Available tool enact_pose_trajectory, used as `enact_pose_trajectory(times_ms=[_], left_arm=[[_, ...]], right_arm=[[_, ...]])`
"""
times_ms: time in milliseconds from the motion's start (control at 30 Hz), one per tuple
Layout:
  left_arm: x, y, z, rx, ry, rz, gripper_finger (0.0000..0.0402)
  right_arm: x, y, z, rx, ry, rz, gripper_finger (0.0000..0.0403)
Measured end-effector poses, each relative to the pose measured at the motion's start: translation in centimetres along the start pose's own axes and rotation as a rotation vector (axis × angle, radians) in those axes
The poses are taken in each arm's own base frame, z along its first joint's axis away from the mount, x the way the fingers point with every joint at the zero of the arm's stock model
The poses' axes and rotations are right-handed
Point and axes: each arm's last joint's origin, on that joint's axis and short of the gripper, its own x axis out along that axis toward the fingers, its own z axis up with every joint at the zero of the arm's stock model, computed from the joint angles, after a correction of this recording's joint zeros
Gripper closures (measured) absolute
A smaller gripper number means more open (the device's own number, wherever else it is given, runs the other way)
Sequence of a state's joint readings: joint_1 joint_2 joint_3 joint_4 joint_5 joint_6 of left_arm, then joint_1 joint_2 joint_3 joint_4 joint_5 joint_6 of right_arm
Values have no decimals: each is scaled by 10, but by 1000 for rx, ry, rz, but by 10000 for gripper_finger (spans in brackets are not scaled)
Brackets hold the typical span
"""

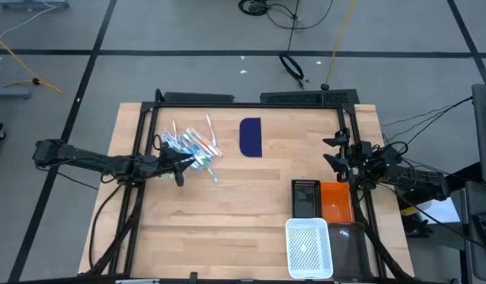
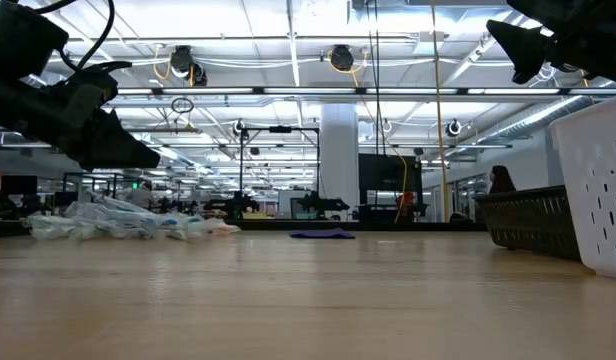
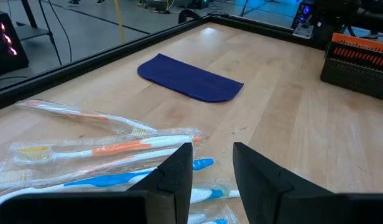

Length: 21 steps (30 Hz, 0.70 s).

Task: Pick & Place Toothbrushes

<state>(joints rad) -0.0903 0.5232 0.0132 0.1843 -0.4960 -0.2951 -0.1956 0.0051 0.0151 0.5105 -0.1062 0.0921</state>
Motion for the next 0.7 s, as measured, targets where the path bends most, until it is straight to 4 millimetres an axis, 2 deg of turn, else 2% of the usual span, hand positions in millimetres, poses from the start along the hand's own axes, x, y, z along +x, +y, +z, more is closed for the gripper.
enact_pose_trajectory(times_ms=[600,700], left_arm=[[0,0,0,2,0,0,286],[0,1,0,122,-6,25,286]], right_arm=[[0,0,0,0,0,0,160],[0,0,0,0,0,-1,160]])
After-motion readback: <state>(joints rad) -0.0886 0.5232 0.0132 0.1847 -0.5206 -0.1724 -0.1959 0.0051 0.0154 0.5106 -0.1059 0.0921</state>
